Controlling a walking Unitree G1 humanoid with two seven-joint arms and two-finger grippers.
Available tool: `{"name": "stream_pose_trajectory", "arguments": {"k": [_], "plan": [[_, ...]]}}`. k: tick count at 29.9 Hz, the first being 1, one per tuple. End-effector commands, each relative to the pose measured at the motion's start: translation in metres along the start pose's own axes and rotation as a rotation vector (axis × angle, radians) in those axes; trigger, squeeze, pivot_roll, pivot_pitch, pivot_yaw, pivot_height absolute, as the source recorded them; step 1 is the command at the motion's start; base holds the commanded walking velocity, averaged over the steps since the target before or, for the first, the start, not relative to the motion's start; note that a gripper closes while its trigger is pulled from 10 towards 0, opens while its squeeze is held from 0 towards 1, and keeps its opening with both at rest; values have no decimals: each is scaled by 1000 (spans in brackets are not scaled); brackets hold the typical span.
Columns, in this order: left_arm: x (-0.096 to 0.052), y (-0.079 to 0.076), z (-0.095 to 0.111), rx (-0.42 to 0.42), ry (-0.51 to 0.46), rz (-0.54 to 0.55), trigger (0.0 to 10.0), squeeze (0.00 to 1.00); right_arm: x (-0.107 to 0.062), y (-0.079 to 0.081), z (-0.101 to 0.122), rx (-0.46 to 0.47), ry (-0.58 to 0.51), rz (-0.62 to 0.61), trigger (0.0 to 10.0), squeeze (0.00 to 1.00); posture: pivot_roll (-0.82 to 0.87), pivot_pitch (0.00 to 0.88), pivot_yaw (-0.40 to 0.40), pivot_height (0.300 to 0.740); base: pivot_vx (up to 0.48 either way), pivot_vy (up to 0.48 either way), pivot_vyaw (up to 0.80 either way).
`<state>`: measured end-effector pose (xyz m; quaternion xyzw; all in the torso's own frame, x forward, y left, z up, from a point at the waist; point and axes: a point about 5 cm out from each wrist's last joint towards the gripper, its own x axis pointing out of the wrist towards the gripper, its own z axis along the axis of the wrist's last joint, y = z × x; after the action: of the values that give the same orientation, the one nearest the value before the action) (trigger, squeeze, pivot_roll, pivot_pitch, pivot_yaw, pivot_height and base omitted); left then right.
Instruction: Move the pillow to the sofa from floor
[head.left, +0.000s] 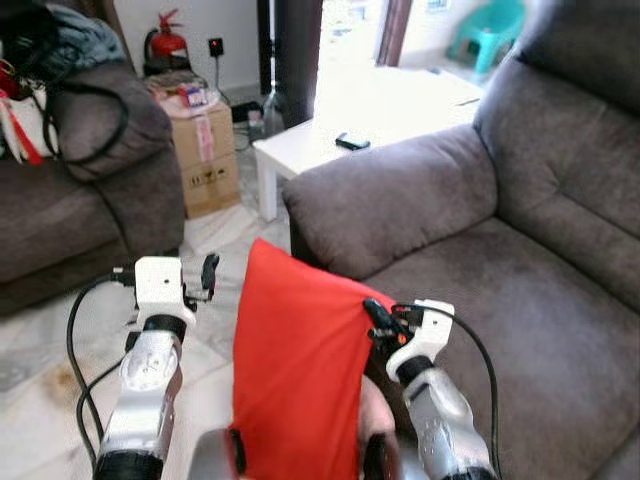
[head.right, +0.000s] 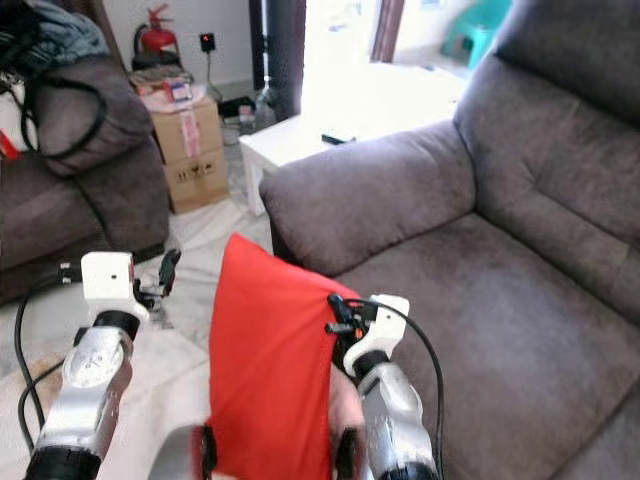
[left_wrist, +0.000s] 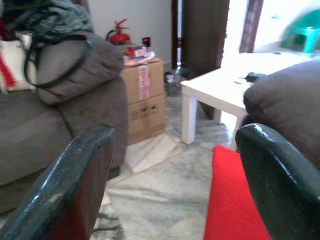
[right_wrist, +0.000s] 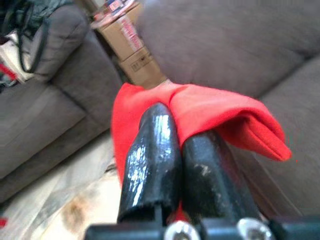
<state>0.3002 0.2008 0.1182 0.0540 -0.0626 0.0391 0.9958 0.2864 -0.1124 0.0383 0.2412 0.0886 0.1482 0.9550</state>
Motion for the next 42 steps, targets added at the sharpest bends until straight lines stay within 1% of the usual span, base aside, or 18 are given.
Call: {"name": "stream_pose_trajectory", "arguments": {"k": [1,3,5,22,30,37,42], "plan": [[2,-3,1,3,-6,-15,10000,0,8,4,30,-32,-139,27,10000,0,130,0,-107,717,0,0,0],[2,-3,1,3,-6,-15,10000,0,8,4,29,-32,-136,26,10000,0,130,0,-107,736,0,0,0],[2,-3,1,4,-6,-15,10000,0,8,4,29,-32,-135,25,10000,0,131,0,-107,740,0,0,0],[2,-3,1,5,-5,-22,10000,0,8,0,28,-35,-133,3,10000,0,133,0,-100,740,0,0,0],[1,-3,1,0,-5,-29,10000,0,7,-4,28,-41,-125,-18,10000,0,134,0,-98,740,0,0,0],[1,-5,-2,13,7,-36,10000,0,8,-7,30,-43,-127,-30,10000,0,134,0,-97,740,0,0,0],[1,-5,-3,-2,12,-29,10000,0,8,-9,32,-45,-134,-41,10000,0,134,0,-100,740,0,0,0]]}}
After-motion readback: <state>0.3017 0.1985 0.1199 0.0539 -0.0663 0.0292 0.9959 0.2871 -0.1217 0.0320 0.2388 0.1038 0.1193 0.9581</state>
